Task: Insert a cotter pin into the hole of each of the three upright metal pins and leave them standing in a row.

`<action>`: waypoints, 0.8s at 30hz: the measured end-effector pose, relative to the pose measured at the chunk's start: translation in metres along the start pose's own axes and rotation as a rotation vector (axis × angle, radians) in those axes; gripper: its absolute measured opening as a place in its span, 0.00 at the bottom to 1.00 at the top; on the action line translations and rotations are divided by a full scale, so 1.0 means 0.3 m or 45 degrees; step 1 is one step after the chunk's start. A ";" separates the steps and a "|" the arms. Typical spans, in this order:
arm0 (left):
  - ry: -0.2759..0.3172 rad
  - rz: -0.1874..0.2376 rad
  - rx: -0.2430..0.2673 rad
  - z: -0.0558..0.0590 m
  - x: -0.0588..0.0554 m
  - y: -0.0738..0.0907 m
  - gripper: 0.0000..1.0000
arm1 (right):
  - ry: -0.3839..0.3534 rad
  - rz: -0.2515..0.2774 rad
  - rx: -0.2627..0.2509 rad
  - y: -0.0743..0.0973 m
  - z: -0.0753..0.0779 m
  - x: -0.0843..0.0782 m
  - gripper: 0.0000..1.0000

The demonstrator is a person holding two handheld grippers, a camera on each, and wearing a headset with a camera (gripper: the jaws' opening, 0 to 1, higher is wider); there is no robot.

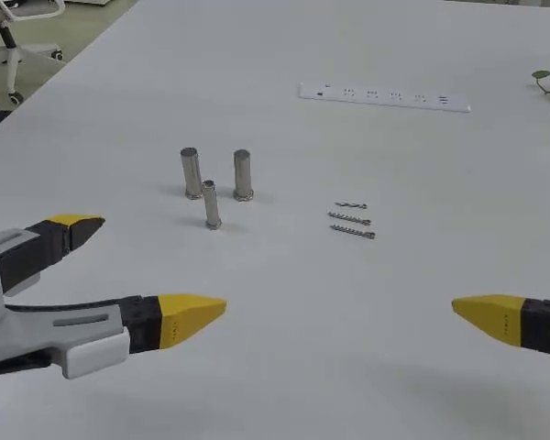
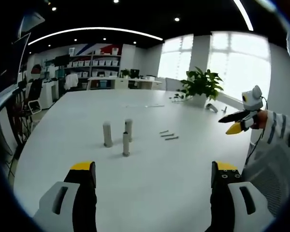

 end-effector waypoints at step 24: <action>-0.059 -0.013 0.053 -0.041 0.040 -0.023 0.99 | -0.007 0.015 -0.019 0.005 0.019 0.016 0.90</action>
Point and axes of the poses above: the centre of the closed fingertips' face, and the gripper's own axes: y roughly backward along the fingers, z roughly to its right, x roughly out of its top, the point moved 3 cm from there along y, roughly backward along the fingers, and after that the axes turned 9 degrees about x, right-handed, at the moved point
